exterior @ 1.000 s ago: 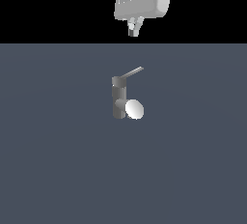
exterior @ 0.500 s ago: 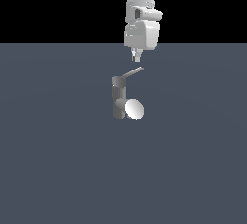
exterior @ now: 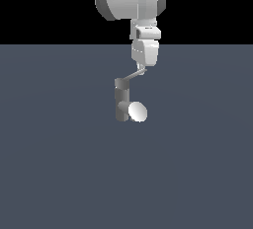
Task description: Turn on the faucet by rotating a designated handle.
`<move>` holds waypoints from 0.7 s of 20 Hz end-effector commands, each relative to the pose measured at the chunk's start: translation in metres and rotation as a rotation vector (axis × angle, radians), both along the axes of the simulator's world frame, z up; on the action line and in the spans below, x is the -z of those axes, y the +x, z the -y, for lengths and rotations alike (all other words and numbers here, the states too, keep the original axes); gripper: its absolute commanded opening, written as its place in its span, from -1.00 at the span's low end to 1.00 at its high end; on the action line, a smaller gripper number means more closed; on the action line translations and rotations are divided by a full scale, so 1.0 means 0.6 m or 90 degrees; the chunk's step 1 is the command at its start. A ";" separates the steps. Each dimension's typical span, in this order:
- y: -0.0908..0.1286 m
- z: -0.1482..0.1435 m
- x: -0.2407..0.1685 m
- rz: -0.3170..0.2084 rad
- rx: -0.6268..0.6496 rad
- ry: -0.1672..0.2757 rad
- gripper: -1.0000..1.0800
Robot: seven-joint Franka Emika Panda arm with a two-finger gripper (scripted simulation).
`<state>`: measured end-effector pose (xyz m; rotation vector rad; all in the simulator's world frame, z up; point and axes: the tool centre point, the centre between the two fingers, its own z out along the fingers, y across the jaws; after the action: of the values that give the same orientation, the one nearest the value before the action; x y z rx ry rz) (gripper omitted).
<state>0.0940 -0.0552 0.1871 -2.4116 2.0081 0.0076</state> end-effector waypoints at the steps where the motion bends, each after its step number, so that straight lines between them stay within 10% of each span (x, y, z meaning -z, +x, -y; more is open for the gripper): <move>1: 0.004 0.002 0.007 0.001 0.009 -0.003 -1.00; 14: -0.028 0.010 0.009 0.001 0.010 -0.003 -1.00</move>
<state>0.0829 -0.0596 0.1817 -2.3983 2.0265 -0.0029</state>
